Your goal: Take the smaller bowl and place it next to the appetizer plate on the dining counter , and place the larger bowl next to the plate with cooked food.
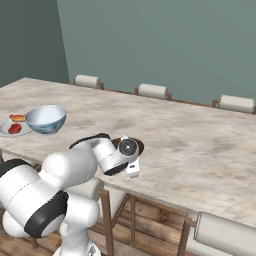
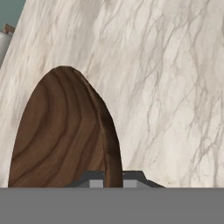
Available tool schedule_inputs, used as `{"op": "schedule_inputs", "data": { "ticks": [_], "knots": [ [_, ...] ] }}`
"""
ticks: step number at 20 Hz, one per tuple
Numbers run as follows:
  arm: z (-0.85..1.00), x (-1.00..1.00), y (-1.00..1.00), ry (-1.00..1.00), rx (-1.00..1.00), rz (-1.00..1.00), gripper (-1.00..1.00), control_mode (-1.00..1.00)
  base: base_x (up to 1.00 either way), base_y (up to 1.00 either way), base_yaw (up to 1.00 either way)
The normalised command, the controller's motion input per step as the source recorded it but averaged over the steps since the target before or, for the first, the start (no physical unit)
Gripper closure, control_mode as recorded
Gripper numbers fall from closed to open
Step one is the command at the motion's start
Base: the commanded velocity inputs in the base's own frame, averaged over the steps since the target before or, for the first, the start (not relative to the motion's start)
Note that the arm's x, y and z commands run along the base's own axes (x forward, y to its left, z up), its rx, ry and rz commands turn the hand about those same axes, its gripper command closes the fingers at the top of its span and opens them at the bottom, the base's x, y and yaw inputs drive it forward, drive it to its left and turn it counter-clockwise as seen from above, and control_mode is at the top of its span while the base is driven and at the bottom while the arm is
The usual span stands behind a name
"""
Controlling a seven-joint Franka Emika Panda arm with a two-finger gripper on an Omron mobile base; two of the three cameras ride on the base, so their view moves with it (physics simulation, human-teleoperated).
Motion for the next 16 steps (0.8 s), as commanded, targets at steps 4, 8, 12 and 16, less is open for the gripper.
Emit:
{"op": "schedule_inputs", "data": {
  "ticks": [4, 8, 12, 16],
  "knots": [
    [-0.13, 0.15, -0.06, 0.0, 0.0, 0.0, 1.0, -1.0, 0.0, 0.0, 0.0],
    [-0.15, 0.13, -0.1, 0.0, 0.0, 0.0, 1.0, -1.0, 0.0, 0.0, 0.0],
    [-0.15, 0.13, -0.09, 0.0, 0.0, 0.0, 1.0, -1.0, 0.0, 0.0, 0.0],
    [-0.15, 0.14, -0.06, 0.0, 0.0, 0.0, 1.0, -1.0, 0.0, 0.0, 0.0]
  ]
}}
